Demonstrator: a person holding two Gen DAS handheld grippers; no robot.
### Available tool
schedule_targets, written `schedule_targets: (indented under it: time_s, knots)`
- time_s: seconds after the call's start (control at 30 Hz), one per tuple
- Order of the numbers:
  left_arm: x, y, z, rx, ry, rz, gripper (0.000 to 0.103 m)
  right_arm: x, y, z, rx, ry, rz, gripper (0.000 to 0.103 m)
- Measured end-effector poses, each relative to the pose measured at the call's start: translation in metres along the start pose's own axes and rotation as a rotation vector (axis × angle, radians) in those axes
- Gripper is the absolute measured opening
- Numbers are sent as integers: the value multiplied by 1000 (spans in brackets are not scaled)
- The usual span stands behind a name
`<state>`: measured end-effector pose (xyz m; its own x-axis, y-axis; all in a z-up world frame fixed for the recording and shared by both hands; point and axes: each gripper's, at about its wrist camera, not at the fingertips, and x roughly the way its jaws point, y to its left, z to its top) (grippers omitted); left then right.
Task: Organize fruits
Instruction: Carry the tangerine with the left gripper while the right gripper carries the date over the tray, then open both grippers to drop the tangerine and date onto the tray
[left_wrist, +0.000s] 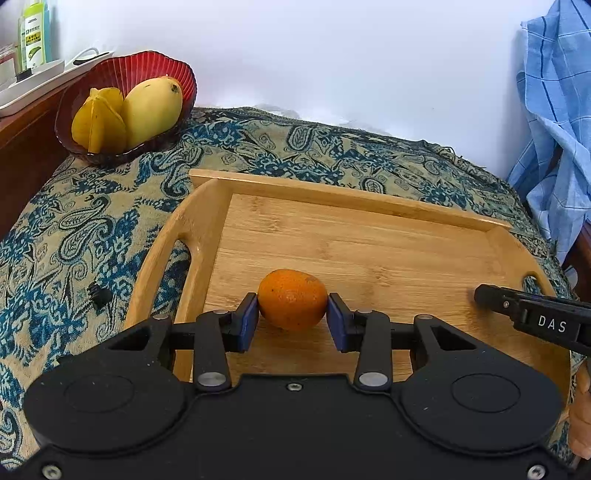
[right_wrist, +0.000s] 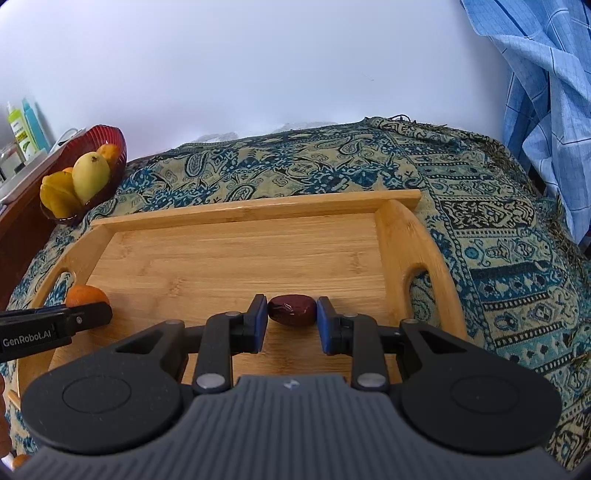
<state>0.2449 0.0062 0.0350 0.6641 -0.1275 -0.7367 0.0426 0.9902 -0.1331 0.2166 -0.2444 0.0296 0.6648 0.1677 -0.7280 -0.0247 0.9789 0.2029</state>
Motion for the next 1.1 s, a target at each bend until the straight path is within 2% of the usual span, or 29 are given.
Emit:
schedule_targets:
  time_s: [0.27,0.37,0.43,0.5,0.6,0.67,0.7,0.77,0.93,1.1]
  knots:
    - [-1,-1,1,15,-4,4,39,-2,-1,-1,-10,2,-1,34]
    - [0,-4,0,29,-5,17,43,-3,0,-2,-19,1,-4,34]
    - [0,-4,0,29,-2,18,44,-3,0,-2,-20,1,-3,38]
    - [-1,-3,0,29,-4,22,48,-4,0,-2,-22,0,-4,41]
    - [-2,-2,1,26,-9,35,59,-5,0,-2,-25,1,-5,41]
    - [-4,-1,1,21,-10,42,69,-6,-1,-3,-22,0,-6,46]
    - [-5,0,1,19,-12,45,72,-6,-1,-3,-22,-2,-6,55]
    - [-7,1,0,18,-14,47,78,-8,-2,-3,-26,-5,-1,59]
    - [-15,4,-4,2,-16,26,87,-12,-2,-5,-34,-13,3,69]
    - [-24,4,-12,-3,-20,26,91,-23,-2,-11,-53,-36,13,78]
